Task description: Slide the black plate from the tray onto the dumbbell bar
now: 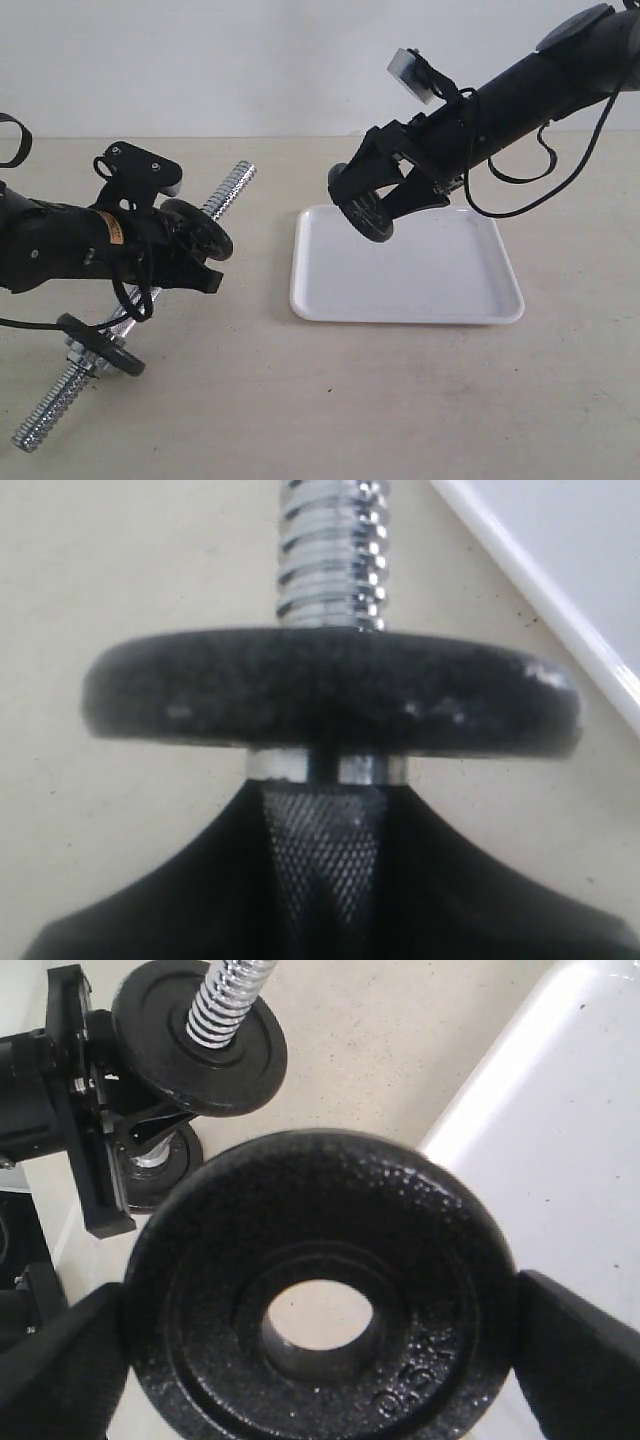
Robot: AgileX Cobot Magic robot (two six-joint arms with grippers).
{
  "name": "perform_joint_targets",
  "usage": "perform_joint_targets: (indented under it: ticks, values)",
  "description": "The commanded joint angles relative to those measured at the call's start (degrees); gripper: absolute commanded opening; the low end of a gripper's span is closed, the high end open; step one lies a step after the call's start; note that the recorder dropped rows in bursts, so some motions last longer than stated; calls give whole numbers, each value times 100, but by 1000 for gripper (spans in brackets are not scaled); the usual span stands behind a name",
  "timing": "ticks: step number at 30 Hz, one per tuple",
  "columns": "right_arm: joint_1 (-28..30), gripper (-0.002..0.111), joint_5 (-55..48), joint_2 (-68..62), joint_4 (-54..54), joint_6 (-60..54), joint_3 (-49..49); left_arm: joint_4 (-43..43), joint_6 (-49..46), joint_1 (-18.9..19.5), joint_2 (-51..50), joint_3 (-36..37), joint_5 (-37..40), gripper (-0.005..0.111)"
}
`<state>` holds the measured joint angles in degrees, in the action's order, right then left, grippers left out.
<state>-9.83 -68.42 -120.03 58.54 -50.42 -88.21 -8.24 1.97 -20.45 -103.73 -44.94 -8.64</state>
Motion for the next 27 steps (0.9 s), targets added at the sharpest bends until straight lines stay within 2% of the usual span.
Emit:
perform_joint_targets:
  ticks: [1,7,17,22,27]
  values:
    - [12,0,-154,161,271,-94,-49,483,95,-13,222,-112,-1042,4]
    - [12,0,-154,161,271,-109,-49,1078,118,59,222,-112,-719,4]
    - [12,0,-154,161,271,-194,-49,1078,753,276,222,-161,-466,4]
    - [12,0,-154,161,271,-206,-49,1013,783,524,222,-569,63,4]
    - [12,0,-154,161,271,-206,-49,676,722,549,222,-920,315,4]
